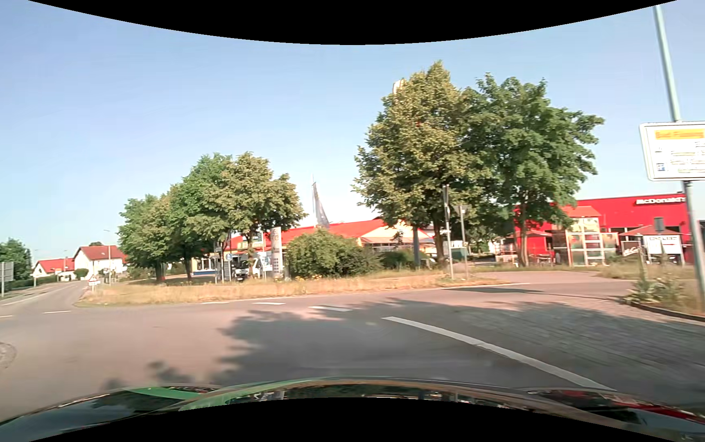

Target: Follow the waypoints while adhering to traffic rules and regulations

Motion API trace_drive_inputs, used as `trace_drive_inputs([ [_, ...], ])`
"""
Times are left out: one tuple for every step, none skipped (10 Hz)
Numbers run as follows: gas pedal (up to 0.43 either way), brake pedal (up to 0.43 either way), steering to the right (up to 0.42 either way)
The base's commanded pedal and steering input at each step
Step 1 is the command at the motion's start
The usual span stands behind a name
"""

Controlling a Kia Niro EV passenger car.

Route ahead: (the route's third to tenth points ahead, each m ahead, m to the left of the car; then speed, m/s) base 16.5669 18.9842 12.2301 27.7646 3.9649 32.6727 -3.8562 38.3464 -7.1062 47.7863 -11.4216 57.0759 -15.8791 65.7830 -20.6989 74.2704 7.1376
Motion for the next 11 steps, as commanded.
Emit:
trace_drive_inputs([
  [0.098,0.0,-0.302],
  [0.098,0.0,-0.303],
  [0.098,0.0,-0.302],
  [0.098,0.0,-0.302],
  [0.098,0.0,-0.303],
  [0.098,0.0,-0.304],
  [0.098,0.0,-0.306],
  [0.079,0.0,-0.308],
  [0.079,0.0,-0.311],
  [0.067,0.0,-0.316],
  [0.067,0.0,-0.319],
])
